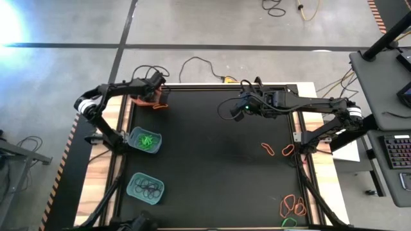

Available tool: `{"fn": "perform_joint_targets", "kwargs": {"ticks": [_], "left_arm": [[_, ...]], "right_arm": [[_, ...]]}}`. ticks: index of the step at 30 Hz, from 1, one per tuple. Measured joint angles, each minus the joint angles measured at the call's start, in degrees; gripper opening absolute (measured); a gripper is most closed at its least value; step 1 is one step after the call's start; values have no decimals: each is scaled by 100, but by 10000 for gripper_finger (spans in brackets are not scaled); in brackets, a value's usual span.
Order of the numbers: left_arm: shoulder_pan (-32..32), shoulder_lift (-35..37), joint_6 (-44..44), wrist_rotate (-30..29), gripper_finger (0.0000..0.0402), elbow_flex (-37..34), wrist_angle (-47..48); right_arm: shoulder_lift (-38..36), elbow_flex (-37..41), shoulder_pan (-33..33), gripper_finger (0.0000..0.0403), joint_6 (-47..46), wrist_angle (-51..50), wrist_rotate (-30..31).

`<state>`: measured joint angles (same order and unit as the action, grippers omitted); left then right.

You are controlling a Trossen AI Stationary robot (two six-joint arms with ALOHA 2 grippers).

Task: Sort rubber bands into baskets
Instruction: Put the orange rubber band into the orange bin

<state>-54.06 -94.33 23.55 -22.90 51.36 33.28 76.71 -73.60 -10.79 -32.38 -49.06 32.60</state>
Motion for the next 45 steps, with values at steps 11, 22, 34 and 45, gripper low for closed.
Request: {"fn": "perform_joint_targets", "kwargs": {"ticks": [11, 22, 34, 45], "left_arm": [[22, 701, -248, 165, 168, 880, 1173], [1271, 1492, -817, 761, 210, 1198, 1017], [1387, -625, -2737, 1409, 183, 2816, 2598], [1366, -2038, -3204, 1592, 189, 3225, 3004]], "right_arm": [[0, 0, -139, 265, 252, 9, 0], [0, 0, -293, 265, 305, 33, 0], [0, 2, -407, 265, 528, 573, -461], [-2, 2, -207, 265, 387, 566, -673]]}}
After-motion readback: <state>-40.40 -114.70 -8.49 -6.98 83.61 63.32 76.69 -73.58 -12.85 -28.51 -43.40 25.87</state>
